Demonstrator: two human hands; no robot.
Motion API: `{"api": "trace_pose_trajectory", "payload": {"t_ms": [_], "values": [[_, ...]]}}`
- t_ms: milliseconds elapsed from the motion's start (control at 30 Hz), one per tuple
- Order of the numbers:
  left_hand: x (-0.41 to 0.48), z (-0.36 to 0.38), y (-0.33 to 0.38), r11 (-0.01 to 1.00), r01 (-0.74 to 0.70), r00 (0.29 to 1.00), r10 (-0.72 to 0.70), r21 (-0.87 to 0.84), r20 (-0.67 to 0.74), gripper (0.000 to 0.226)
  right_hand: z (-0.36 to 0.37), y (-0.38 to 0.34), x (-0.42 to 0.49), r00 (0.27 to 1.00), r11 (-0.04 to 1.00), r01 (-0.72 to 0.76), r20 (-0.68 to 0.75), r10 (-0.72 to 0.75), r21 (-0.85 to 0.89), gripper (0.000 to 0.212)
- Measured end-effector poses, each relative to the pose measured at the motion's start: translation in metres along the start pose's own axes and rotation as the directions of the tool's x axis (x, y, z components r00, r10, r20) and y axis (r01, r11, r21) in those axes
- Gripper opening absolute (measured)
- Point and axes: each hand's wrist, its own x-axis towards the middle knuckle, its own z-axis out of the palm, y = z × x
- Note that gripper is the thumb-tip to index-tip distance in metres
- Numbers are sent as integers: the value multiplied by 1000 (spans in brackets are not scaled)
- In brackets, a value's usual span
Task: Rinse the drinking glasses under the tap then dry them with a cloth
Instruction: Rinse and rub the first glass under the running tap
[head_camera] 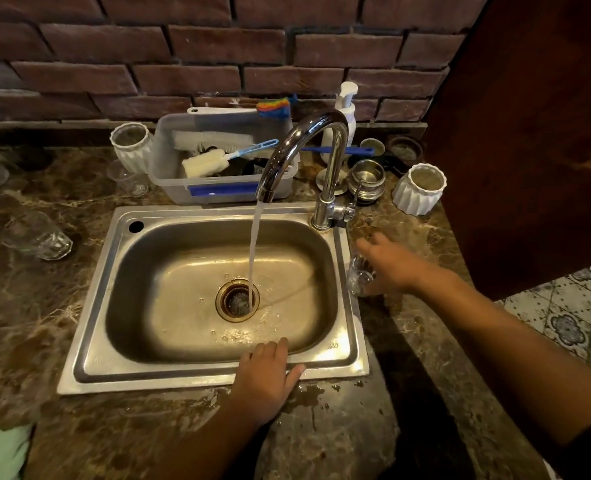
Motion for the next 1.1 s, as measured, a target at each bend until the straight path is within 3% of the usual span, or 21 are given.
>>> {"api": "trace_pose_trajectory", "payload": {"t_ms": [167, 300, 700, 900, 1100], "values": [[2, 12, -7, 993, -79, 993, 86, 91, -83, 79, -12, 26, 15, 987, 994, -106, -125, 104, -6, 89], [2, 23, -10, 987, -100, 967, 126, 124, -221, 54, -19, 40, 32, 979, 991, -122, -156, 129, 53, 94], [2, 13, -7, 993, -66, 991, 77, 102, -108, 63, -25, 59, 56, 987, 994, -110, -120, 108, -8, 89], [5, 22, -9, 994, -60, 978, 77, 92, -195, 53, -18, 64, 59, 985, 994, -94, -150, 85, -50, 92], [7, 25, -8, 991, -38, 972, 68, 132, -227, 42, -6, 70, 59, 973, 997, -77, -215, 81, 26, 104]]}}
